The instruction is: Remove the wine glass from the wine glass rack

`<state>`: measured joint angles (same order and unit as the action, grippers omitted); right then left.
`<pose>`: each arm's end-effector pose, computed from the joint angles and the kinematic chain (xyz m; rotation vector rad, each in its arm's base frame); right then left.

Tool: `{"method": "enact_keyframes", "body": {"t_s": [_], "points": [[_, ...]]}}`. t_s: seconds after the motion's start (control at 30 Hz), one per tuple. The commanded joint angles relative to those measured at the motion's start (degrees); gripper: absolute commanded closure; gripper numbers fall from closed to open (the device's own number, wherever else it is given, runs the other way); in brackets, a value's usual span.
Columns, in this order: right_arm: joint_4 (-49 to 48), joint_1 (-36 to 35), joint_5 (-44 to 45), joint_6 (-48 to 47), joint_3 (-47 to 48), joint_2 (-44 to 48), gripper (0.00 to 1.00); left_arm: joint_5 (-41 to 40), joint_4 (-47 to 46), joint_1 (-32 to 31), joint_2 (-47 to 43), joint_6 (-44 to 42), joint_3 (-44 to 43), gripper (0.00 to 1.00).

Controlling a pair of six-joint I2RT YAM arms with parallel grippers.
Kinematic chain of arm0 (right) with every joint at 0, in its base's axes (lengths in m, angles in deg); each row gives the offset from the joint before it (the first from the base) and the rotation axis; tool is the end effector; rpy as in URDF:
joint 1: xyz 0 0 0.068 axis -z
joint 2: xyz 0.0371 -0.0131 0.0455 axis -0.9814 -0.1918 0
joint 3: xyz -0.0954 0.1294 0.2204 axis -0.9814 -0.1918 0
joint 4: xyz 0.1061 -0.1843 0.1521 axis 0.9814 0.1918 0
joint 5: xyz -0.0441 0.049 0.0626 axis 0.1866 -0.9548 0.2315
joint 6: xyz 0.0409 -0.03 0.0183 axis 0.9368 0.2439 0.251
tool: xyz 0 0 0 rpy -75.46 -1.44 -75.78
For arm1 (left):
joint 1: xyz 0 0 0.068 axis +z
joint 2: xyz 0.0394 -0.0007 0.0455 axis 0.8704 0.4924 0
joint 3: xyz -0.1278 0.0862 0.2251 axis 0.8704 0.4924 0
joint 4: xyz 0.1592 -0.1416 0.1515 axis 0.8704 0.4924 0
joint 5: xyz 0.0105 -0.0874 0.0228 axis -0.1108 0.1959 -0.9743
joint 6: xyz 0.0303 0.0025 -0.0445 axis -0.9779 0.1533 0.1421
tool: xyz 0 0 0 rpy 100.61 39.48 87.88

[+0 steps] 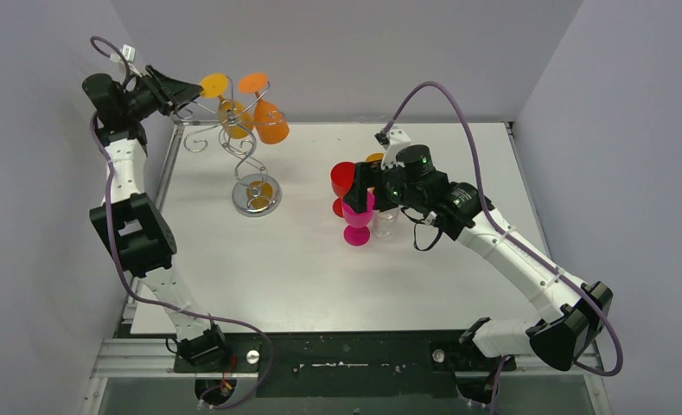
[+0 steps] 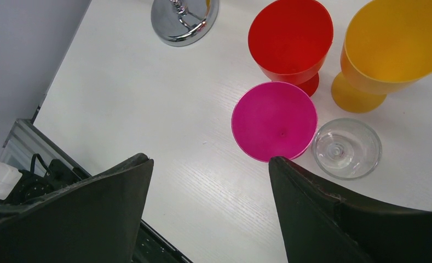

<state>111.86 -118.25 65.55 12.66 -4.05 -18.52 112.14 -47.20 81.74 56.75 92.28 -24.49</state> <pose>0.2206 0.1882 0.3756 -0.3796 2.1885 0.8236 0.4541 0.1431 0.3759 -0.1575 1.6884 -1.2266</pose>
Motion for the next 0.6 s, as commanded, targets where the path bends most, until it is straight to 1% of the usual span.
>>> {"method": "enact_keyframes", "body": {"t_s": [0.0,0.17,0.3,0.4,0.57], "points": [[-1.29,0.42,-0.08,0.98,0.68,0.22,0.20,3.62,-4.72,0.02,0.92,2.59,-3.47,0.62],[-1.29,0.33,-0.30,1.37,0.71,-0.01,0.20,4.52,-4.88,0.09,1.87,3.26,-3.58,0.62],[-1.61,0.30,-0.32,1.70,0.64,-0.31,0.20,3.70,-5.67,-0.52,2.95,3.36,-4.62,0.63],[-1.47,0.32,-0.65,1.88,0.93,-0.93,0.20,3.84,-8.20,-1.20,3.47,5.15,-4.81,0.69],[-1.30,0.30,-0.95,2.23,0.86,-1.58,0.20,5.00,-18.07,-1.81,4.14,12.70,-2.98,0.81]]}}
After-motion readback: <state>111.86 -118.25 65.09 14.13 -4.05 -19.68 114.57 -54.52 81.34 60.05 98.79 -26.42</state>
